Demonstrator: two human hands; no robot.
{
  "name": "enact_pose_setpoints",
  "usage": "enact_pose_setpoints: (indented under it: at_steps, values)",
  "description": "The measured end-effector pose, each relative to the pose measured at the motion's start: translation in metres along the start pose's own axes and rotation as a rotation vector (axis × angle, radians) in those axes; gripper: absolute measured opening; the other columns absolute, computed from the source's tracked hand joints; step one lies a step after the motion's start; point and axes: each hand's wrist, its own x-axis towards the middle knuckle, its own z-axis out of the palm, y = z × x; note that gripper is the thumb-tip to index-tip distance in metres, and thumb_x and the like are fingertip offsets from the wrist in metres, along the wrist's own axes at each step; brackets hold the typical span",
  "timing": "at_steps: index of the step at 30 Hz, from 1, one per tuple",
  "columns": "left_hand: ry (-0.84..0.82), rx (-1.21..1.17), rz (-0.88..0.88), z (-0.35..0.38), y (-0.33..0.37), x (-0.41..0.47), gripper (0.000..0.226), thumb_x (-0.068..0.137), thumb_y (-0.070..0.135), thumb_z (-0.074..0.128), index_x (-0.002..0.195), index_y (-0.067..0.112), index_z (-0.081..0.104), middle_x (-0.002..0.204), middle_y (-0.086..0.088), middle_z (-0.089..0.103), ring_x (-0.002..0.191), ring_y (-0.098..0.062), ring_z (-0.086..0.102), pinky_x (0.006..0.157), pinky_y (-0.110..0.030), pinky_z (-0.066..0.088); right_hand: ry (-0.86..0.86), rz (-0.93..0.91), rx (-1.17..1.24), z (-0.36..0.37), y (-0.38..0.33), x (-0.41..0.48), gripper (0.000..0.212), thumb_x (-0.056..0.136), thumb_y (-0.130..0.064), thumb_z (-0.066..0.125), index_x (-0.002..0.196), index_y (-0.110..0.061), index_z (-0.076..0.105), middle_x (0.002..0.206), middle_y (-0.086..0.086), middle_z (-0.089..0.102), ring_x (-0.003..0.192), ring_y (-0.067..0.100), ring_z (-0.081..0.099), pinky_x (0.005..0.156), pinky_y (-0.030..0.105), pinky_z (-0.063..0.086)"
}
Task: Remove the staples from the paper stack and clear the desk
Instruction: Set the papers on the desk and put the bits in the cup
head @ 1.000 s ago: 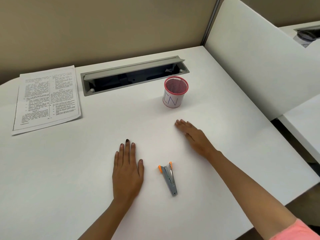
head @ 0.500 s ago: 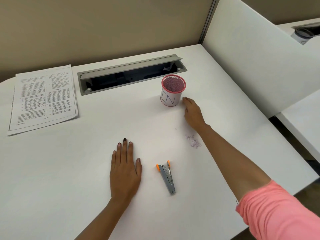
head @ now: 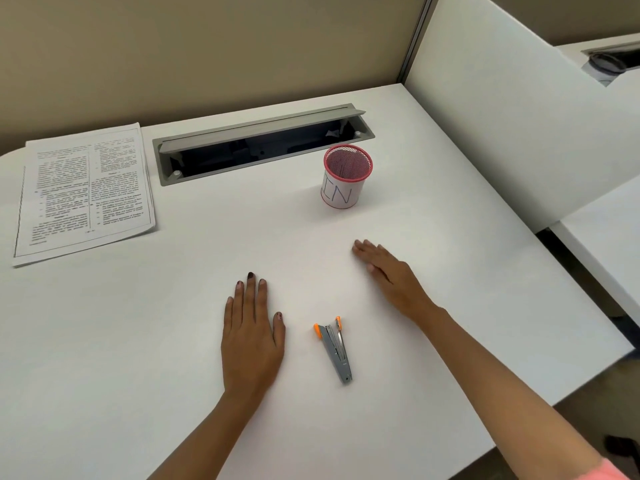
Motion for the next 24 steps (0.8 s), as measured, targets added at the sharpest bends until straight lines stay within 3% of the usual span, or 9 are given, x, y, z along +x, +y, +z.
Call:
enact_pose_setpoints:
  at_steps: [2,4,6,10,15,19,24]
  values:
    - [-0.001,0.008,0.001,0.000,0.000,0.000,0.059,0.095,0.034,0.026,0.150,0.010,0.027,0.160,-0.006,0.019,0.148,-0.022,0.016,0.120,-0.038,0.013,0.102,0.097,0.133,-0.003,-0.004,-0.021,0.036,0.098,-0.013,0.048,0.133,-0.015,0.054,0.139,-0.006,0.052,0.133,0.000,0.041,0.115,0.022,0.026]
    - [-0.002,0.007,0.003,0.000,0.000,0.000,0.059,0.095,0.033,0.026,0.150,0.010,0.027,0.160,-0.006,0.019,0.148,-0.022,0.017,0.120,-0.038,0.014,0.329,0.205,0.048,0.002,-0.004,-0.039,0.037,0.096,-0.017,0.052,0.133,-0.014,0.052,0.135,-0.003,0.056,0.128,0.009,0.048,0.110,0.027,0.035]
    - [0.000,0.003,0.002,0.001,0.000,0.000,0.059,0.095,0.033,0.026,0.150,0.010,0.027,0.160,-0.006,0.019,0.148,-0.022,0.016,0.120,-0.039,0.014,0.474,0.332,-0.138,0.015,-0.004,-0.054,0.047,0.096,-0.019,0.051,0.141,-0.010,0.039,0.142,0.005,0.046,0.133,0.019,0.039,0.113,0.027,0.028]
    - [-0.001,0.009,0.003,0.000,0.000,0.000,0.060,0.095,0.034,0.026,0.150,0.009,0.027,0.160,-0.006,0.019,0.148,-0.022,0.016,0.120,-0.038,0.014,0.436,0.497,-0.438,0.057,-0.015,-0.065,0.068,0.097,-0.043,0.027,0.147,0.003,0.019,0.155,0.018,0.022,0.144,0.030,0.021,0.119,0.033,0.011]
    - [0.001,0.016,0.003,0.000,0.000,-0.001,0.060,0.095,0.034,0.025,0.150,0.009,0.027,0.160,-0.007,0.019,0.148,-0.023,0.016,0.120,-0.038,0.014,0.388,0.480,-0.578,0.075,-0.026,-0.035,0.072,0.096,-0.046,0.020,0.147,0.005,0.018,0.156,0.020,0.020,0.145,0.030,0.021,0.117,0.036,0.013]
    - [-0.001,0.011,-0.001,0.000,0.000,0.000,0.060,0.095,0.035,0.025,0.150,0.009,0.027,0.160,-0.007,0.019,0.148,-0.023,0.017,0.120,-0.038,0.014,0.287,0.341,-0.555,0.071,-0.026,-0.007,0.067,0.096,-0.041,0.018,0.148,0.002,0.017,0.157,0.017,0.017,0.146,0.026,0.016,0.118,0.033,0.008]
    - [0.002,0.004,0.000,0.000,0.000,0.000,0.060,0.095,0.035,0.025,0.149,0.009,0.027,0.160,-0.007,0.020,0.148,-0.023,0.017,0.120,-0.038,0.014,0.166,0.026,-0.469,0.053,-0.023,0.008,0.055,0.092,-0.010,0.017,0.143,0.000,0.034,0.152,0.013,0.032,0.142,0.025,0.029,0.119,0.024,0.009]
